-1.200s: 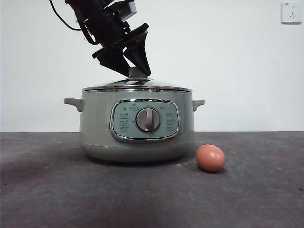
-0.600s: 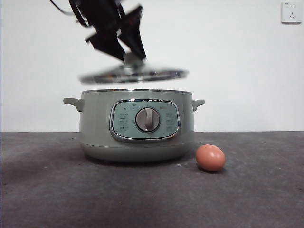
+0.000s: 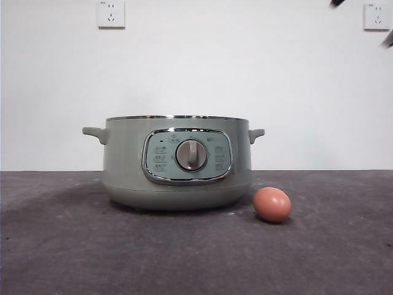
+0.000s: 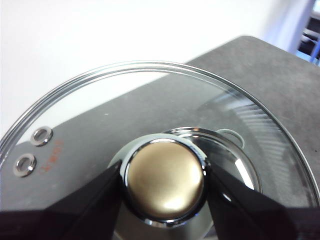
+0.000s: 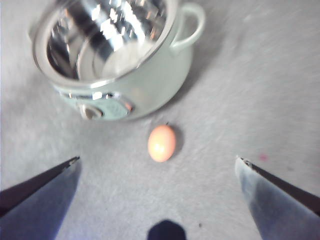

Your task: Pick up the egg,open the lid,put the egg in the pot,close the lid

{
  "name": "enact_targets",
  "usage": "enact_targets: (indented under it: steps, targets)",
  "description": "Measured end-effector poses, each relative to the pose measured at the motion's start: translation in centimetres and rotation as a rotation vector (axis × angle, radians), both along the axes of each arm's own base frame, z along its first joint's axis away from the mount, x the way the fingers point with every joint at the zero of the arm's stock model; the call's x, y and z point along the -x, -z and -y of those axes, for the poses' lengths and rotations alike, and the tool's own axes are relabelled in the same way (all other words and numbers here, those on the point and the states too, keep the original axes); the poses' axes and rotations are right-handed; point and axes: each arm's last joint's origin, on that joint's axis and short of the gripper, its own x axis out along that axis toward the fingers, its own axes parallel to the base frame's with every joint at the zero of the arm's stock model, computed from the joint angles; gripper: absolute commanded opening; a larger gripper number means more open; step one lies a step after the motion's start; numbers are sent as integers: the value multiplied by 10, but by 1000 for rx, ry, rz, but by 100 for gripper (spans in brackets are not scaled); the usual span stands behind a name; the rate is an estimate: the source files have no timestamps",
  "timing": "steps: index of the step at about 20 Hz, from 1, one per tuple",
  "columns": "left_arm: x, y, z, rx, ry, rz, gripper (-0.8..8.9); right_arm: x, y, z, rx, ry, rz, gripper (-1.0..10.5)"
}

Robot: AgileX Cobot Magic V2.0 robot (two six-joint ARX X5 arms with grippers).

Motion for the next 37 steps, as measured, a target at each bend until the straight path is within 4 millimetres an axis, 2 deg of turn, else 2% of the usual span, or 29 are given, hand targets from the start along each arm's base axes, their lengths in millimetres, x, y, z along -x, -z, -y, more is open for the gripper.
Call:
enact_targets:
  steps: [3,7,10,15,18,20,23,26,32,37]
  targets:
    - [39,-10,-18,-1,-43,-2,-8,-28,25,-25,62,-51,-72,627]
    - [77,-18,-27,6,-48,23,-8,-61,66,-58,145,-100,-163,627]
    - [90,-19,-30,8,-46,29,-8,-76,97,-75,194,-129,-243,627]
    - [90,-19,-30,6,-46,21,-8,-90,136,-95,280,-141,-300,626]
    - [88,-18,-29,5,-46,17,-8,-96,146,-100,296,-132,-284,608]
    - [86,-18,-29,4,-46,13,-8,-99,151,-102,295,-125,-291,526]
    - [86,-18,-29,4,-46,12,-8,-101,159,-102,304,-118,-313,493]
    - [86,-18,-29,4,-46,12,-8,-101,159,-103,305,-117,-315,268]
    - [86,-18,-29,4,-46,11,-8,-101,159,-105,303,-122,-311,13]
    - [86,-18,-29,4,-46,11,-8,-100,159,-104,305,-122,-317,-16]
